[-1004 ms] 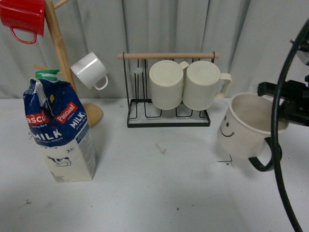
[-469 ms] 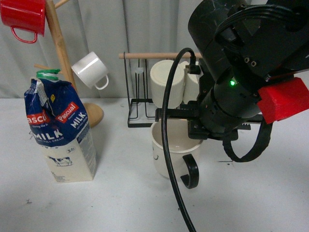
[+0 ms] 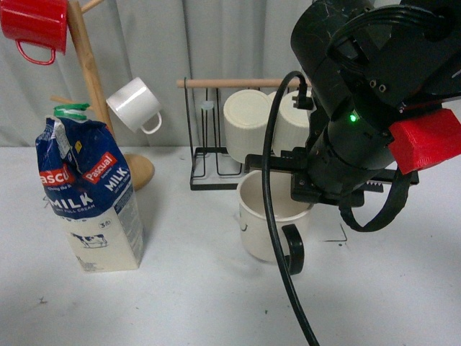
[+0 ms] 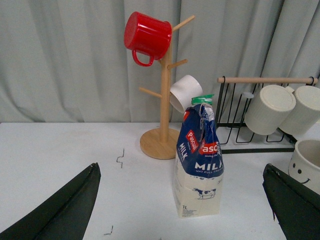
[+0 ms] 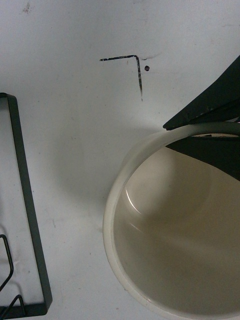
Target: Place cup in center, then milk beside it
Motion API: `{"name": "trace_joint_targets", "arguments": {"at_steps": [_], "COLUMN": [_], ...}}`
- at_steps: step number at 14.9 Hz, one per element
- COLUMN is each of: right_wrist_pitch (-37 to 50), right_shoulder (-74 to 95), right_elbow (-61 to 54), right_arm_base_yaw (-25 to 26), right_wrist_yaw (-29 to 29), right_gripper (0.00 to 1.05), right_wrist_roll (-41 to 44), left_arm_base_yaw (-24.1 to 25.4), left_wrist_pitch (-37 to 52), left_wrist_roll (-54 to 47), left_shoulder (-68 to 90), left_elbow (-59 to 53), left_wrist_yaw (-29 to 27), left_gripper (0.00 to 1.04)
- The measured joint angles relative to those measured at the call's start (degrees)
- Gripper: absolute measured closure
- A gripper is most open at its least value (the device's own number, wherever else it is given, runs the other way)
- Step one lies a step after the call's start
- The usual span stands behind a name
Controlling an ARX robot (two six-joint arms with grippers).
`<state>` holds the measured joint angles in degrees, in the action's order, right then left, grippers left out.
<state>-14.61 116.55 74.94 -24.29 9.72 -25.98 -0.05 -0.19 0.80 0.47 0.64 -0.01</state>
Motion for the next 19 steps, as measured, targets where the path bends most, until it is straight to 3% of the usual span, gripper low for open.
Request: {"name": "trace_joint_targets", "arguments": {"at_steps": [5, 6, 7, 10, 13, 14, 15, 16, 19], "right_wrist_pitch": [1.42, 1.86, 2.43, 6.38, 20.09, 42.62, 51.3, 49.42, 43.78], "right_shoulder": [1.79, 1.9, 1.9, -0.81, -13.79, -22.64, -35.8, -41.62, -65.96], "right_elbow": [-2.03, -2.03, -2.03, -3.72, -10.32, -21.42, -34.1, -38.03, -54.75], "right_arm_base_yaw": [1.97, 1.97, 2.21, 2.91, 2.95, 3.52, 7.43, 9.33, 12.44], "right_wrist_yaw": [-1.68, -1.86, -2.62, -5.11, -7.04, 3.43, 5.99, 5.92, 1.77], "right_gripper": [1.01, 0.95, 0.8, 0.51, 0.16, 0.31, 0.49, 0.56, 0.93], "right_wrist_roll": [-0.2, -0.02, 0.02, 0.04, 1.46, 10.62, 19.19, 21.42, 24.96], "left_arm_base_yaw": [0.0, 0.0, 0.0, 0.0, 0.0, 0.0, 0.0, 0.0, 0.0], "left_wrist_pitch": [-0.02, -0.02, -0.02, -0.02, -0.02, 0.0, -0.02, -0.02, -0.02], "left_wrist_roll": [0.0, 0.0, 0.0, 0.0, 0.0, 0.0, 0.0, 0.0, 0.0], "left_shoulder": [0.0, 0.0, 0.0, 0.0, 0.0, 0.0, 0.0, 0.0, 0.0], "left_elbow": [0.0, 0.0, 0.0, 0.0, 0.0, 0.0, 0.0, 0.0, 0.0], "left_wrist_yaw": [0.0, 0.0, 0.0, 0.0, 0.0, 0.0, -0.02, -0.02, 0.0], "left_gripper": [0.07, 0.07, 0.07, 0.07, 0.07, 0.07, 0.07, 0.07, 0.07]}}
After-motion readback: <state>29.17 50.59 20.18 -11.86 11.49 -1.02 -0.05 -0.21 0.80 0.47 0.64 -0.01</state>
